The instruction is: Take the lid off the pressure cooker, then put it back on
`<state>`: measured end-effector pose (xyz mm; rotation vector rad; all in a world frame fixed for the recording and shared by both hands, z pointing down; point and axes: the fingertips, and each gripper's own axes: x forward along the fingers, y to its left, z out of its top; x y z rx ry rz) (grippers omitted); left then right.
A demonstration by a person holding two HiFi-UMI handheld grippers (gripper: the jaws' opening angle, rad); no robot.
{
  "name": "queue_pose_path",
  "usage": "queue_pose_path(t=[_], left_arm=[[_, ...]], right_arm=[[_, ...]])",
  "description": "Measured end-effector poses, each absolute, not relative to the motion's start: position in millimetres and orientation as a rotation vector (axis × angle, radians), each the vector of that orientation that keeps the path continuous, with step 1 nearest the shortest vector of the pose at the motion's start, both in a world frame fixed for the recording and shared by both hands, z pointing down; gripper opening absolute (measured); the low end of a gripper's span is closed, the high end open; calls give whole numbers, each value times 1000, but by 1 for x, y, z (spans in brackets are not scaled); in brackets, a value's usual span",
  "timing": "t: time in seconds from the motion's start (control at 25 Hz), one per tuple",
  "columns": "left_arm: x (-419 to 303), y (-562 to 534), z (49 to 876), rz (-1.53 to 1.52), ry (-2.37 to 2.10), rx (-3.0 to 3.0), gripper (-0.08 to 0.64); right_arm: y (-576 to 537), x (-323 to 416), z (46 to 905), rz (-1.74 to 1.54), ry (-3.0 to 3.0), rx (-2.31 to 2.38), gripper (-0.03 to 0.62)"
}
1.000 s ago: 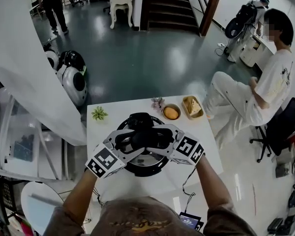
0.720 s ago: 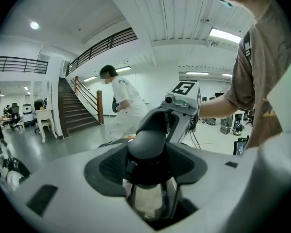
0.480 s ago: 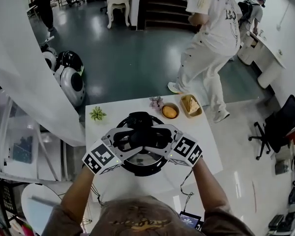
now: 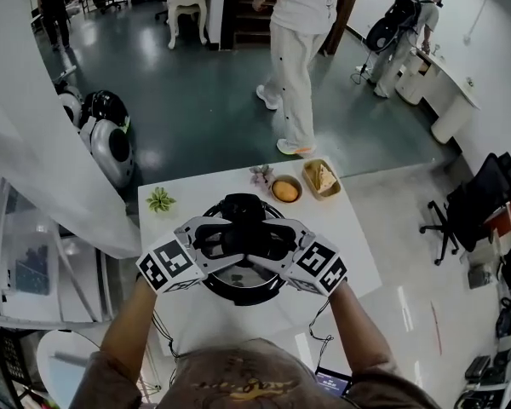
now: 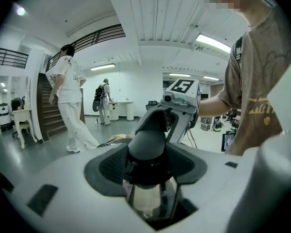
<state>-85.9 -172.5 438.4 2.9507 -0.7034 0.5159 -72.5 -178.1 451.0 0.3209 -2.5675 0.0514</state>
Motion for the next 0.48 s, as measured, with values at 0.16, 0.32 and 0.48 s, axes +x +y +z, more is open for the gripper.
queue_pose_path(t=[0.16,0.32,0.48], left_arm=[[-88,-171,440,515,-590,2985,252],[-86,-176,439,516,-469,3024,252],[-85,-178,437,514,-343,3063,252]], right_arm=[[-176,-76,452,87,-2562,421,291],[-180,-73,450,119,-2553,537,291],[-181,-72,448,150,-2538,643,291]])
